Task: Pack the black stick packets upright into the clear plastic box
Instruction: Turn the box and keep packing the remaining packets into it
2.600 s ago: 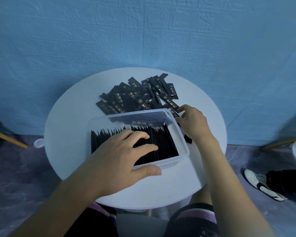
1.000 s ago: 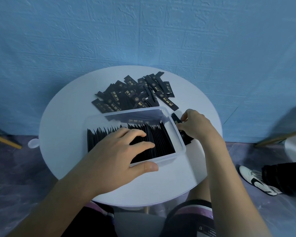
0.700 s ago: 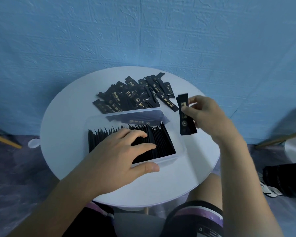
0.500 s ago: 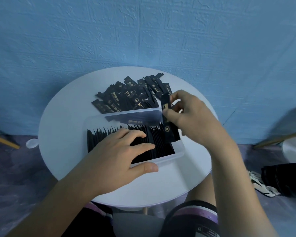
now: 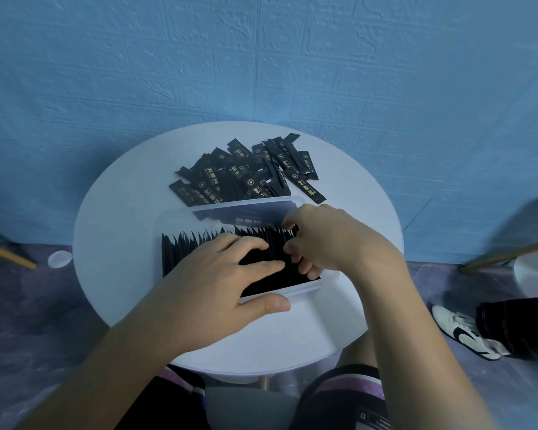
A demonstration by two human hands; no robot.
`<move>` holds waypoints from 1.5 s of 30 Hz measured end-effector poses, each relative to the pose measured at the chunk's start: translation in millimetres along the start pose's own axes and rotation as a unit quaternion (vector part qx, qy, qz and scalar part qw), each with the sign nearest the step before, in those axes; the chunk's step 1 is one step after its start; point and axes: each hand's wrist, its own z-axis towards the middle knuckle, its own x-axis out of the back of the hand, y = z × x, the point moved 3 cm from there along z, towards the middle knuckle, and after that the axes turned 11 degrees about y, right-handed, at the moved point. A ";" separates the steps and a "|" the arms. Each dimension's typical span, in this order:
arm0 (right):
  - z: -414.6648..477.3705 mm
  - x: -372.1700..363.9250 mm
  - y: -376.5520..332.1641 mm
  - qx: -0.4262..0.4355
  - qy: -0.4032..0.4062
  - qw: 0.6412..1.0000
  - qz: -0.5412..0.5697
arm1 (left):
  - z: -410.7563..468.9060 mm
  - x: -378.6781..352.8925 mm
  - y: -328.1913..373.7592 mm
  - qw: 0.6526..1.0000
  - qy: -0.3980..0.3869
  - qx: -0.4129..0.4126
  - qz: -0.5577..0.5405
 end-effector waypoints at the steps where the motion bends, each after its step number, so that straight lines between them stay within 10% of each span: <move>1: 1.5 0.6 -0.6 -0.003 -0.009 1.000 0.009 | -0.1 0.1 0.0 1.000 0.001 -0.001 0.000; 28: 13.0 -1.3 8.0 0.008 -0.063 0.987 0.147 | 9.7 -4.4 6.5 0.999 0.009 -0.032 0.013; 37: 58.5 19.8 44.7 0.003 0.208 0.914 0.347 | 5.6 -5.8 4.8 1.000 0.003 -0.020 0.011; 45: 118.6 -17.7 82.1 -0.070 0.257 0.955 0.132 | 6.1 -2.8 5.3 1.000 0.004 -0.014 -0.002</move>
